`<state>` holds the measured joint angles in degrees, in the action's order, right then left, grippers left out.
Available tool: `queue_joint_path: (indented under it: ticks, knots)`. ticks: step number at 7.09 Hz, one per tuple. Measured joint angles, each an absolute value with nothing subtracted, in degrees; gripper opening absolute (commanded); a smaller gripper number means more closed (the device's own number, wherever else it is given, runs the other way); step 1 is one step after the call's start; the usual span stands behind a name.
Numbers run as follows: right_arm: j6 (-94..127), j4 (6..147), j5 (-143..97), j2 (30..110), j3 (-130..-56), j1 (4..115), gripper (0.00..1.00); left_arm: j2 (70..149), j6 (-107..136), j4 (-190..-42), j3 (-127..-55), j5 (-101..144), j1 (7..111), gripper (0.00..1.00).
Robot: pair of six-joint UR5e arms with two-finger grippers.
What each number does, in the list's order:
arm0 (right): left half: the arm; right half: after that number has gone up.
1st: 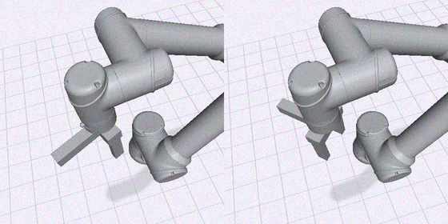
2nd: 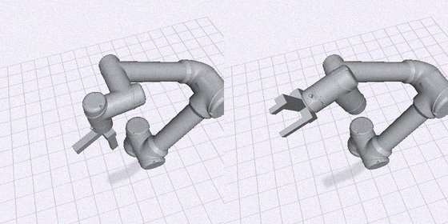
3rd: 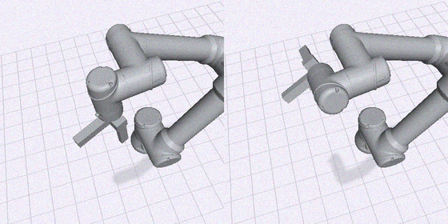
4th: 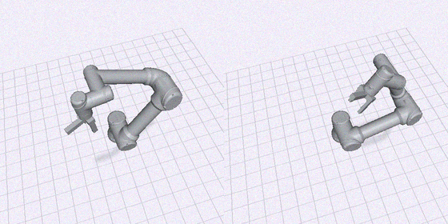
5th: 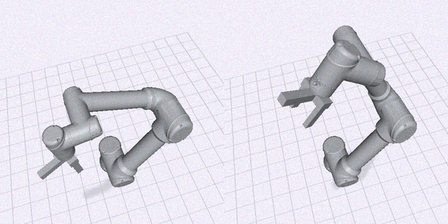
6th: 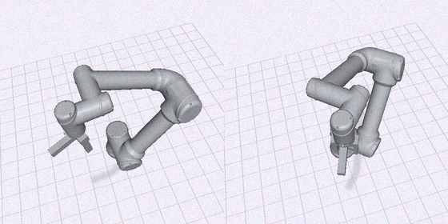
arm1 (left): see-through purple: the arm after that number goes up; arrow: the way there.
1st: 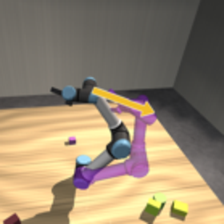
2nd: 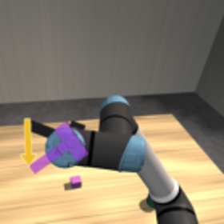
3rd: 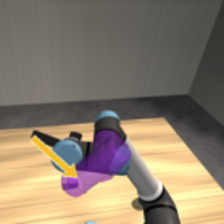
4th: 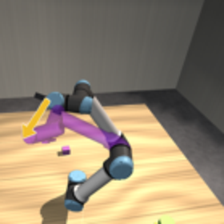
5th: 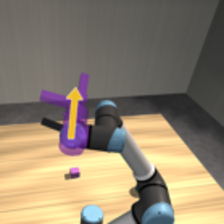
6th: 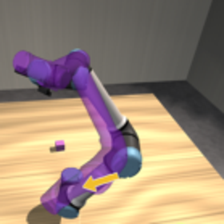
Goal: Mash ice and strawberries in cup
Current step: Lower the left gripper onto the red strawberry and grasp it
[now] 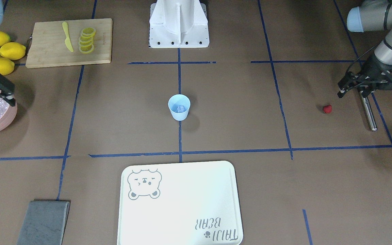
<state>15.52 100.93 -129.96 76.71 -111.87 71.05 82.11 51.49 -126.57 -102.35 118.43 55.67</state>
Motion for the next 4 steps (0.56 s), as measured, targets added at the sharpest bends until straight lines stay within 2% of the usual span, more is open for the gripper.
queue_joint_path:
  ticks: [4]
  knots:
    - [5.92, 100.90, -133.34, 84.65, -111.60, 78.30, 0.99, 85.65, 58.42, -132.67, -95.10, 111.09, 47.54, 0.98]
